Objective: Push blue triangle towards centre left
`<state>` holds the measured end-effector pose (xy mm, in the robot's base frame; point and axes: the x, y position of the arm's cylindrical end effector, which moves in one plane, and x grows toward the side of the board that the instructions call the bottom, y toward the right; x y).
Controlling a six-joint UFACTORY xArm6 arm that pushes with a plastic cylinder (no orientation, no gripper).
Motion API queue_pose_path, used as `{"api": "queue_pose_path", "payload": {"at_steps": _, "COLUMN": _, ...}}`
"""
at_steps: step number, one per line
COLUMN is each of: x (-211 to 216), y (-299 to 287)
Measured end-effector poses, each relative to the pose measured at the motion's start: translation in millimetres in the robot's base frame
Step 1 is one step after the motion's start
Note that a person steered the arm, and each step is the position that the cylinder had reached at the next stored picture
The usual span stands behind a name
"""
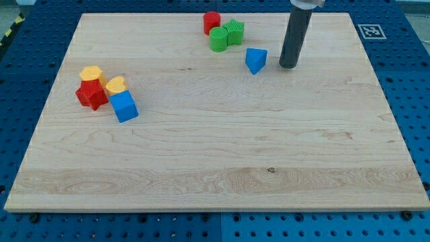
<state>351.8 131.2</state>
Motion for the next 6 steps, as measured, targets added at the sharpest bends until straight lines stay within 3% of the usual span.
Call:
{"api": "queue_pose_path", "payload": {"at_steps": 2, "x": -2.3, "y": -62.9}}
{"api": "queue_pose_path", "payload": {"at_steps": 6, "x": -25.2, "y": -57.1}}
